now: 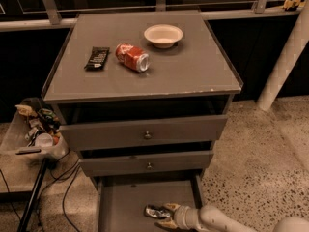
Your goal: Pick redbull can from bottom drawer and place on counter
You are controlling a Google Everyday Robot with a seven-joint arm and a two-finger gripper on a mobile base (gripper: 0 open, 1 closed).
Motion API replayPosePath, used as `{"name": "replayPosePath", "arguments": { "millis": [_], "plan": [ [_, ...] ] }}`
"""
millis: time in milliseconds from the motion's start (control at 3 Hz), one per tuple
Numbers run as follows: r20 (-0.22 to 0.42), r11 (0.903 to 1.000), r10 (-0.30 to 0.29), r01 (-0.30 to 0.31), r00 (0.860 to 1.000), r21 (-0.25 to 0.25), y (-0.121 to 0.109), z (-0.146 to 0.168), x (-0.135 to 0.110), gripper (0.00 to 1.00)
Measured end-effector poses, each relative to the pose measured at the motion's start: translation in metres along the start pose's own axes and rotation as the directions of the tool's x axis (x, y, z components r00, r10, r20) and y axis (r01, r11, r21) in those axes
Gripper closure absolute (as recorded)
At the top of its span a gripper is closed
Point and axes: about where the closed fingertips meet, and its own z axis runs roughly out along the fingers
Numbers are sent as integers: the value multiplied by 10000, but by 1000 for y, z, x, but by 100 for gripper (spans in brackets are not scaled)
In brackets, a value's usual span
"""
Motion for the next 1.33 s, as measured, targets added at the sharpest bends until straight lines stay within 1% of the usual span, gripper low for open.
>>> {"name": "replayPosePath", "arguments": {
  "millis": [667,1000,1333],
  "plan": [
    [1,10000,0,0,10000,-2,0,0,0,89],
    [-1,10000,2,-2,10000,-2,0,0,0,100],
    [-332,9992,366,-370,9988,-139,-2,3,8,100]
  ]
}}
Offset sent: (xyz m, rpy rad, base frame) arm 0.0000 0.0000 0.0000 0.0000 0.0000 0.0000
